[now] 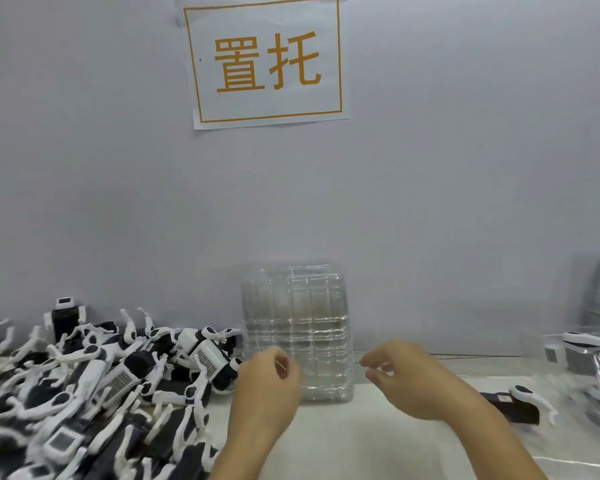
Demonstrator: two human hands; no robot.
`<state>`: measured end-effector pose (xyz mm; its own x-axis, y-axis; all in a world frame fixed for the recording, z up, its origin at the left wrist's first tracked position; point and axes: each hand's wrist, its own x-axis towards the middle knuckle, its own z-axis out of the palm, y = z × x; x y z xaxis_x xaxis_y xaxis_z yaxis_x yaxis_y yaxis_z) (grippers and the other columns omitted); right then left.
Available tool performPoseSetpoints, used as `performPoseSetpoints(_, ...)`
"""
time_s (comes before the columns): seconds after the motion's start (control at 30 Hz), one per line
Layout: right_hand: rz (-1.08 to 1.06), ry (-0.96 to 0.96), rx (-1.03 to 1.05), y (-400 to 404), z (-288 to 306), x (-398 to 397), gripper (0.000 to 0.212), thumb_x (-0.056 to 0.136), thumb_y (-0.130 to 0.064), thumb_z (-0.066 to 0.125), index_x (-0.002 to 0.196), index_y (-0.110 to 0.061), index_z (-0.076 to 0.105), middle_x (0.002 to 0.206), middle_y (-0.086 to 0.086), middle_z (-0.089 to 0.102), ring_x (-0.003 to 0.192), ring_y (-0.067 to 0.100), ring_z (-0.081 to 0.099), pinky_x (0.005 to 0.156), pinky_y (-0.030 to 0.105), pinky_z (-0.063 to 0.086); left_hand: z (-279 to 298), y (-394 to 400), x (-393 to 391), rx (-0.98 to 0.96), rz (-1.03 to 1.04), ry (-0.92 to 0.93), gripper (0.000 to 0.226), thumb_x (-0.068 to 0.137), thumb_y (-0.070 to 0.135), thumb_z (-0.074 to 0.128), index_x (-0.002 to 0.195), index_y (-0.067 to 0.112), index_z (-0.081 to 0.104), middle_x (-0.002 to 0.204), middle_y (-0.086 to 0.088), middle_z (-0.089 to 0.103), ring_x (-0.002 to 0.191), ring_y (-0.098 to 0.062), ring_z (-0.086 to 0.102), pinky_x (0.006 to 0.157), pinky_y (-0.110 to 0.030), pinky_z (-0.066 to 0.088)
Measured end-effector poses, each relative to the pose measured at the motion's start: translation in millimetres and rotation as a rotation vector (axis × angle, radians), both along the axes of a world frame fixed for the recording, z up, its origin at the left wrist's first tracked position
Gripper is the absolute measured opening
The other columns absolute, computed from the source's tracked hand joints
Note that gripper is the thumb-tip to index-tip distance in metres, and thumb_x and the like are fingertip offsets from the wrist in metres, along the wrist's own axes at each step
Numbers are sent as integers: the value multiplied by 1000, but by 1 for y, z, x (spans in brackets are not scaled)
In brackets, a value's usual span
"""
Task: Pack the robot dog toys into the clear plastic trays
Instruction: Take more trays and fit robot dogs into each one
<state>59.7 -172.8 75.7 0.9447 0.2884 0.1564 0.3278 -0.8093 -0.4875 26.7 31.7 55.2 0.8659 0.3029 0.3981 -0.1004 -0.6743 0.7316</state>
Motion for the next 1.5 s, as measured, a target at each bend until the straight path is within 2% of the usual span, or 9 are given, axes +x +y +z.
performPoseSetpoints(0.17, -4, -143, 146, 17, -6, 4, 14, 97, -24, 55, 99, -35, 63, 98, -14, 62, 91, -2, 58, 71, 11, 43, 10, 44, 10, -187, 128, -210, 10, 90, 13, 62, 95, 19, 57, 97, 2, 60, 82, -16, 59, 66, -23, 43)
performPoseSetpoints(0.37, 26, -351, 257, 43, -2, 8, 28, 94, -24, 63, 116, -38, 52, 115, -21, 49, 101, -10, 46, 85, 10, 34, 17, 48, 38, -202, -40, -168, 61, 96, 28, 62, 148, 29, 30, 141, 17, 36, 129, -5, 40, 106, -28, 38)
performPoseSetpoints(0.47, 31, -514, 206, 64, 21, 20, 44, 94, -26, 64, 135, -29, 49, 132, -17, 44, 122, 7, 42, 106, 29, 35, 17, 44, 54, -304, -80, -202, 42, 96, 30, 61, 133, 34, 43, 128, 18, 49, 120, -5, 46, 93, -19, 37)
performPoseSetpoints(0.63, 30, -553, -55, 101, 56, 56, 59, 94, -45, 59, 147, -30, 38, 152, -15, 34, 141, 10, 28, 105, 35, 16, -1, 44, 69, -372, 12, -197, 53, 89, 35, 70, 134, 16, 48, 124, 5, 57, 121, -18, 50, 105, -40, 44)
performPoseSetpoints(0.77, 48, -460, -111, 116, 67, 79, 38, 91, -38, 68, 127, -27, 62, 106, -15, 65, 109, 12, 58, 94, 33, 39, -8, 47, 75, -455, 33, -222, 53, 85, 30, 76, 131, 18, 52, 120, 5, 59, 118, -16, 51, 103, -34, 42)
performPoseSetpoints(0.9, 13, -461, 51, 117, 71, 90, 20, 87, -18, 71, 105, -27, 75, 61, -31, 55, 70, -8, 53, 74, 27, 46, -13, 50, 79, -566, 45, -264, 37, 82, 20, 79, 109, 27, 55, 108, 13, 62, 103, -2, 56, 85, -11, 38)
performPoseSetpoints(1.03, -12, -423, 149, 118, 73, 92, 14, 86, -22, 76, 98, -28, 77, 75, -26, 67, 85, 4, 62, 84, 32, 51, -13, 50, 80, -609, 41, -294, 36, 82, 19, 79, 105, 32, 55, 94, 24, 59, 84, 21, 52, 71, 2, 37)
performPoseSetpoints(1.37, -30, -495, 314, 116, 98, 82, 12, 87, -20, 76, 98, -25, 78, 91, -10, 73, 94, 13, 66, 93, 41, 54, -13, 49, 75, -627, 60, -291, 22, 87, 26, 75, 101, 32, 59, 93, 22, 61, 93, 5, 56, 78, -11, 41)
performPoseSetpoints(1.5, -1, -714, 475, 102, 124, 62, 13, 86, -18, 76, 92, -30, 75, 83, -13, 69, 74, -2, 60, 82, 16, 50, -8, 50, 75, -631, 58, -253, 18, 87, 24, 74, 97, 32, 60, 96, 18, 62, 95, 0, 58, 81, -18, 44)
